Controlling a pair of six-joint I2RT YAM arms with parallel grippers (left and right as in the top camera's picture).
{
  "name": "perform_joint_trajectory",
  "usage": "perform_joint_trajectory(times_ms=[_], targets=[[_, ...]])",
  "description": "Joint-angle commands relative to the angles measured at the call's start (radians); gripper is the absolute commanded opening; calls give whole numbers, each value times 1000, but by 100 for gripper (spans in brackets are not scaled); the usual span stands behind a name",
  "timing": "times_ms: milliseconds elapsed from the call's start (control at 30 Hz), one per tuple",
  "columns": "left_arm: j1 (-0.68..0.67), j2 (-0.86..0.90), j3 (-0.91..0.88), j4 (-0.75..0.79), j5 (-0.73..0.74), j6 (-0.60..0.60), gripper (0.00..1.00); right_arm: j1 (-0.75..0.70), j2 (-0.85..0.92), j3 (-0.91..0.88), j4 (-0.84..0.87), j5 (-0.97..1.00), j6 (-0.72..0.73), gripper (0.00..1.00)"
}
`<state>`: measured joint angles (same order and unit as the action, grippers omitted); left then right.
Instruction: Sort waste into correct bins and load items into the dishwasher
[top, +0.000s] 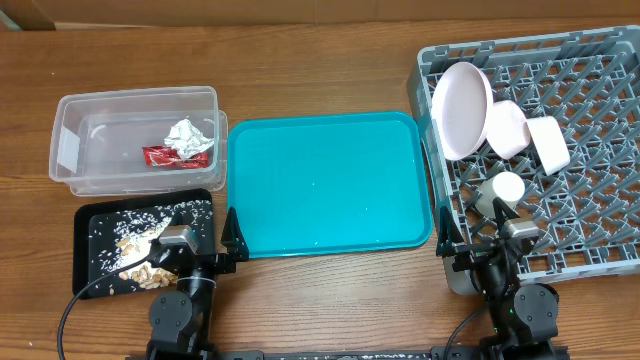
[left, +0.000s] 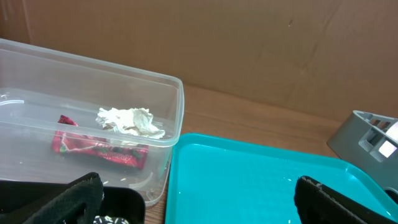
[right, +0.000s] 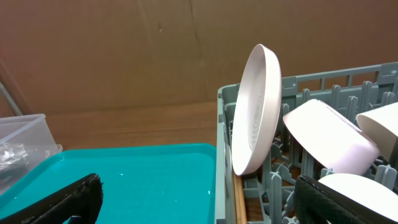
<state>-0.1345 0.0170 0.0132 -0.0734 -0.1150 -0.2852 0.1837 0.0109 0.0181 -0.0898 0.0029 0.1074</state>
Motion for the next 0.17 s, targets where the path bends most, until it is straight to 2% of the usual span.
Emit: perform_joint_trajectory(times_ms=[0,133], targets=[[11,-13,-8,8,8,-7,100,-3,-8,-10,6,-5,-3,100],[11,-13,-8,8,8,-7,100,-3,-8,-10,6,-5,-3,100]])
